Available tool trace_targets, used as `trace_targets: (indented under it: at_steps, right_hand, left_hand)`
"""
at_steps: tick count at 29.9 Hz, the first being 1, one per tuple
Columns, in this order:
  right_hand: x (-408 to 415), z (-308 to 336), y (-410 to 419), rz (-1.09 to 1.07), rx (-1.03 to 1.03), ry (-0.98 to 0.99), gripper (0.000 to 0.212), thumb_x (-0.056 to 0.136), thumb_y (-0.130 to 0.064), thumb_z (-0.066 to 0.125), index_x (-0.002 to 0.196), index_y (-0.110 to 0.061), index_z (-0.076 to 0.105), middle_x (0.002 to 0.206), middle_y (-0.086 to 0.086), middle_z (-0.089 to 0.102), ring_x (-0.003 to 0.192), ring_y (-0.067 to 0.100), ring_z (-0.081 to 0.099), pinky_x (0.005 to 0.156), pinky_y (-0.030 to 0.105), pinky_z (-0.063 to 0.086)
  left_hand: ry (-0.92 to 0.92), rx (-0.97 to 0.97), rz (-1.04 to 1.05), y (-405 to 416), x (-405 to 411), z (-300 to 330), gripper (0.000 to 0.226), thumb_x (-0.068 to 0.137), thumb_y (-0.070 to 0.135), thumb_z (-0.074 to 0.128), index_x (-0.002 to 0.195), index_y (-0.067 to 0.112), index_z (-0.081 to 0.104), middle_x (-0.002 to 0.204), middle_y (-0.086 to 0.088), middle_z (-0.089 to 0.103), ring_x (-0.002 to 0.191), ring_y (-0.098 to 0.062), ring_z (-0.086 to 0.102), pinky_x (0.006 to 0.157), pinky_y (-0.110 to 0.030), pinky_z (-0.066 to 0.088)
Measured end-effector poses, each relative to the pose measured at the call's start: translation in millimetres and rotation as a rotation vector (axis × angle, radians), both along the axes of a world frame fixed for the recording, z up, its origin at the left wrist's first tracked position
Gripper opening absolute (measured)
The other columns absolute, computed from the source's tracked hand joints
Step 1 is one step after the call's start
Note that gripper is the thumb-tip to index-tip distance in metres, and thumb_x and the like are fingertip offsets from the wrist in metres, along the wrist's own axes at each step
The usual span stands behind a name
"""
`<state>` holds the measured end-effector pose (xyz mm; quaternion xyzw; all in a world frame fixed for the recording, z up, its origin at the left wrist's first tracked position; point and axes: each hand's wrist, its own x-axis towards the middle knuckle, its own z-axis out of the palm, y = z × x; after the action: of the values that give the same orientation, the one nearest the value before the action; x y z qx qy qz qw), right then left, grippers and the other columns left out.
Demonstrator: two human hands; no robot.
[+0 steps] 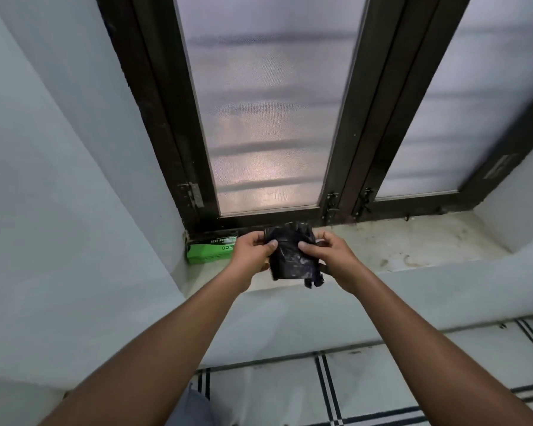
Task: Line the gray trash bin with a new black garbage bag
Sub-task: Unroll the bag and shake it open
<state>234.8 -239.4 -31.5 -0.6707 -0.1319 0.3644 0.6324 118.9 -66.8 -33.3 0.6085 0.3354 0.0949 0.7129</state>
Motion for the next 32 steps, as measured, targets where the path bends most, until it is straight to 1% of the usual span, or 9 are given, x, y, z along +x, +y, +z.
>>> trace_targets:
  at_steps: [4, 9, 14, 18, 21, 24, 26, 29, 32]
  right_hand:
    - [-4, 2, -21, 0.078, -0.083, 0.016, 0.030, 0.088, -0.018, 0.077, 0.117, -0.026, 0.070, 0.092, 0.007, 0.064, 0.093, 0.016, 0.071, 0.079, 0.030, 0.057]
    - [-27, 15, -29, 0.270, -0.071, 0.053, 0.054, 0.082, -0.036, 0.083, 0.130, -0.041, 0.060, 0.129, -0.007, 0.067, 0.116, 0.017, 0.067, 0.091, 0.042, 0.054]
    - [-58, 25, -26, 0.202, 0.016, 0.017, 0.045, 0.085, -0.029, 0.081, 0.125, -0.016, 0.066, 0.116, 0.016, 0.075, 0.103, 0.034, 0.074, 0.084, 0.046, 0.061]
    - [-77, 36, -28, 0.045, -0.007, -0.008, 0.035, 0.087, -0.026, 0.080, 0.107, 0.000, 0.071, 0.086, 0.020, 0.072, 0.070, 0.030, 0.066, 0.062, 0.034, 0.055]
    - [-104, 45, -25, -0.049, 0.015, 0.019, 0.018, 0.089, -0.026, 0.078, 0.092, -0.009, 0.072, 0.080, 0.018, 0.064, 0.056, 0.021, 0.051, 0.047, 0.027, 0.042]
    - [-130, 58, -22, -0.044, 0.110, 0.119, 0.011, 0.097, -0.017, 0.069, 0.107, -0.015, 0.073, 0.095, 0.014, 0.076, 0.073, 0.025, 0.070, 0.054, 0.029, 0.053]
    - [-142, 63, -23, -0.012, 0.251, 0.277, 0.038, 0.097, -0.002, 0.062, 0.129, -0.023, 0.064, 0.117, 0.017, 0.075, 0.100, 0.031, 0.074, 0.073, 0.036, 0.062]
    - [-163, 75, -37, 0.103, 0.335, 0.337, 0.047, 0.094, 0.004, 0.061, 0.133, -0.023, 0.062, 0.125, 0.021, 0.070, 0.105, 0.031, 0.071, 0.086, 0.037, 0.062]
    - [-195, 89, -51, 0.193, -0.007, 0.145, 0.022, 0.091, -0.003, 0.071, 0.111, -0.011, 0.078, 0.106, 0.011, 0.077, 0.090, 0.019, 0.073, 0.073, 0.027, 0.062]
  left_hand:
    - [0.014, -0.021, 0.134, -8, -7, 3, 0.021, 0.102, 0.003, 0.055, 0.098, 0.018, 0.069, 0.099, -0.009, 0.076, 0.084, -0.026, 0.071, 0.082, -0.045, 0.058]
    - [-0.085, -0.125, 0.074, -20, -22, 9, 0.007, 0.100, 0.013, 0.064, 0.106, 0.015, 0.069, 0.096, -0.007, 0.076, 0.084, -0.022, 0.071, 0.081, -0.042, 0.056]
    - [-0.070, -0.083, 0.067, -21, -43, 20, 0.039, 0.091, 0.039, 0.076, 0.109, 0.006, 0.068, 0.096, -0.015, 0.076, 0.084, -0.029, 0.074, 0.082, -0.052, 0.062]
    - [-0.113, 0.067, 0.065, -14, -61, 30, 0.041, 0.079, 0.050, 0.084, 0.101, 0.017, 0.072, 0.098, -0.007, 0.080, 0.082, -0.018, 0.078, 0.071, -0.033, 0.063]
    - [-0.108, 0.342, 0.044, -6, -89, 35, 0.038, 0.078, 0.048, 0.085, 0.107, 0.034, 0.065, 0.101, 0.005, 0.073, 0.087, -0.012, 0.073, 0.062, -0.021, 0.057]
    - [-0.102, 0.489, 0.019, 2, -112, 37, 0.051, 0.078, 0.052, 0.084, 0.121, 0.044, 0.058, 0.111, 0.013, 0.062, 0.097, -0.003, 0.062, 0.069, -0.021, 0.055]
    - [-0.119, 0.385, -0.076, 7, -128, 39, 0.062, 0.074, 0.050, 0.088, 0.128, 0.043, 0.058, 0.115, 0.014, 0.062, 0.102, -0.005, 0.063, 0.073, -0.029, 0.062]
    - [-0.120, 0.331, -0.198, 11, -158, 35, 0.049, 0.071, 0.058, 0.086, 0.110, 0.030, 0.073, 0.096, 0.008, 0.079, 0.091, -0.019, 0.076, 0.060, -0.029, 0.061]
    - [-0.077, 0.527, -0.237, 13, -189, 31, 0.057, 0.083, 0.062, 0.075, 0.077, 0.006, 0.070, 0.070, -0.007, 0.073, 0.068, -0.019, 0.068, 0.061, -0.039, 0.053]
